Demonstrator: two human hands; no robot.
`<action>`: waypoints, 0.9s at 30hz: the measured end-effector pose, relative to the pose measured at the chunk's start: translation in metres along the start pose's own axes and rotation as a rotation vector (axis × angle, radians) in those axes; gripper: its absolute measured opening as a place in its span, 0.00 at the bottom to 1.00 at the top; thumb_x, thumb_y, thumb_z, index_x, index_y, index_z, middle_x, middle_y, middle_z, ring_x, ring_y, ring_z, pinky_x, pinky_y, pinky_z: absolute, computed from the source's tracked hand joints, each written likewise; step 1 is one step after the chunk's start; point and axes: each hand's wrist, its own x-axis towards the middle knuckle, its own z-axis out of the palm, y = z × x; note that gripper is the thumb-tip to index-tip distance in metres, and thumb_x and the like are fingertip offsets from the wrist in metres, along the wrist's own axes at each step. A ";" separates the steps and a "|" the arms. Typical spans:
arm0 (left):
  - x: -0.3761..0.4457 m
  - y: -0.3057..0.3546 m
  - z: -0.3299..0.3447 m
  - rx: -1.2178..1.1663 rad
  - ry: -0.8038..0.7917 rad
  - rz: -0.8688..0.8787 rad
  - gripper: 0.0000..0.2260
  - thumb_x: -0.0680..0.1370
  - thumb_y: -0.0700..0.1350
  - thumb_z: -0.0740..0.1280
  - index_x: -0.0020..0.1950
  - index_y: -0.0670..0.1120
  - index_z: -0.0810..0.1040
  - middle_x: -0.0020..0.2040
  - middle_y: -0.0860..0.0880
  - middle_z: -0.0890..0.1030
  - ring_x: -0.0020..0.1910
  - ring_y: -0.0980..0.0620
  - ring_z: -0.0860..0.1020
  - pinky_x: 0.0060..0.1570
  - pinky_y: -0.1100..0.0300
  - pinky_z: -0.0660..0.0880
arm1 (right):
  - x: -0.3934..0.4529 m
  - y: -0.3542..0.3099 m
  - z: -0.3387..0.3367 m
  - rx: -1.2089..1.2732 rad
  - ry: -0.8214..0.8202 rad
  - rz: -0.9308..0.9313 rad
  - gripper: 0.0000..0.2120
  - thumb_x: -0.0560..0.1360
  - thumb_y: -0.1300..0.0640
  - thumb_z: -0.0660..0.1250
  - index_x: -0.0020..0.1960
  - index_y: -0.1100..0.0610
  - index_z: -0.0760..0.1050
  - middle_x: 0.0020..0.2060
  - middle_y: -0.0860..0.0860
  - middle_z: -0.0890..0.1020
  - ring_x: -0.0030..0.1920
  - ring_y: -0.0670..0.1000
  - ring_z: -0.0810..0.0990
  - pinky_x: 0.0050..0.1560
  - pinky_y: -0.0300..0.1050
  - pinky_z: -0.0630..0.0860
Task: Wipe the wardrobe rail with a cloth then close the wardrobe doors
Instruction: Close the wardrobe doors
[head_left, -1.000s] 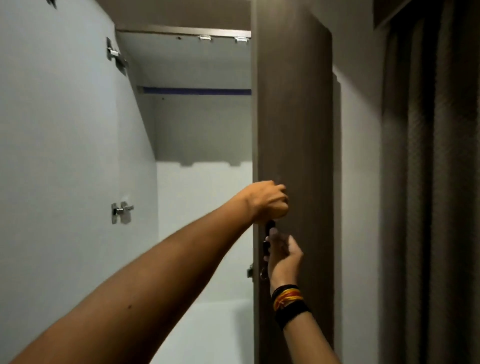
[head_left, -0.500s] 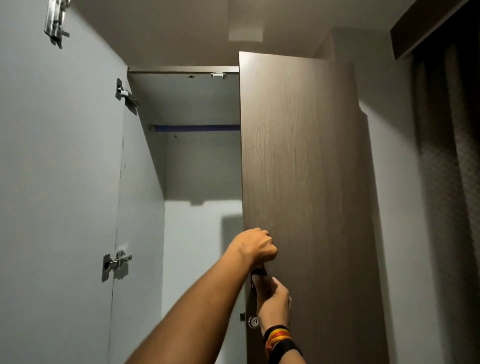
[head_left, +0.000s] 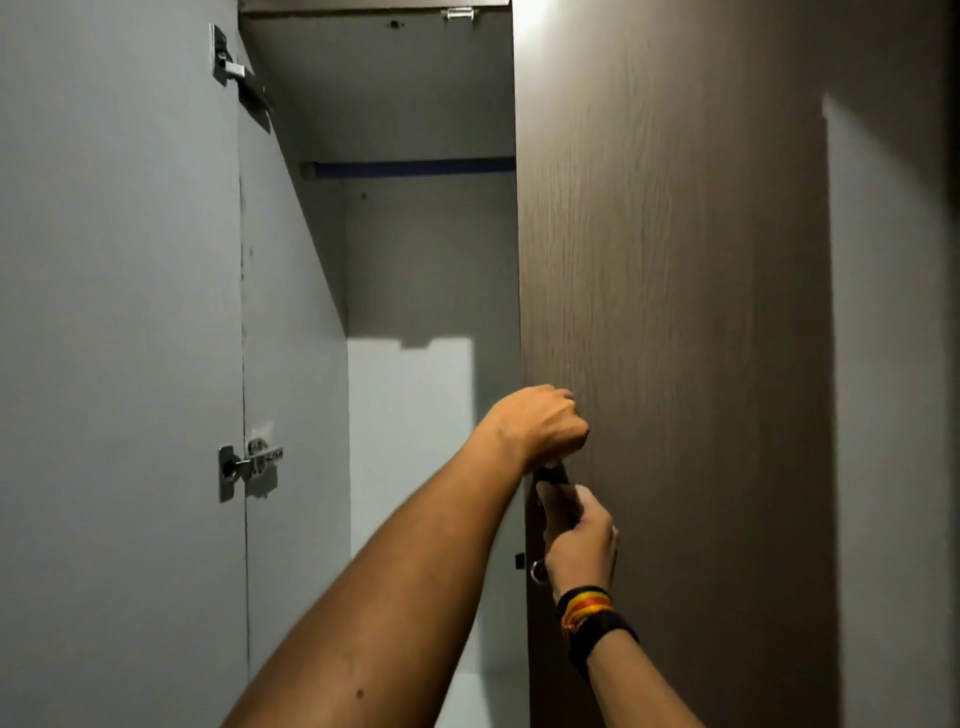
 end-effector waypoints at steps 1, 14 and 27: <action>-0.005 0.003 0.003 0.039 0.034 0.011 0.10 0.82 0.46 0.67 0.60 0.44 0.82 0.59 0.46 0.83 0.58 0.47 0.77 0.54 0.54 0.75 | 0.000 -0.001 0.000 -0.015 0.004 -0.003 0.16 0.77 0.67 0.59 0.43 0.48 0.78 0.39 0.49 0.81 0.42 0.54 0.82 0.31 0.48 0.81; -0.144 0.030 0.024 0.066 0.354 -0.187 0.25 0.86 0.48 0.56 0.82 0.41 0.59 0.84 0.41 0.51 0.83 0.42 0.50 0.82 0.44 0.46 | -0.079 -0.062 -0.041 -0.320 0.193 -0.114 0.33 0.82 0.48 0.55 0.81 0.61 0.49 0.81 0.57 0.50 0.81 0.55 0.47 0.76 0.67 0.53; -0.323 -0.037 -0.070 -0.231 0.689 -1.171 0.27 0.86 0.47 0.48 0.83 0.38 0.51 0.84 0.39 0.49 0.84 0.42 0.46 0.81 0.44 0.44 | -0.167 -0.356 0.051 -0.058 0.026 -1.051 0.24 0.83 0.55 0.55 0.78 0.60 0.63 0.79 0.57 0.62 0.80 0.56 0.57 0.78 0.61 0.48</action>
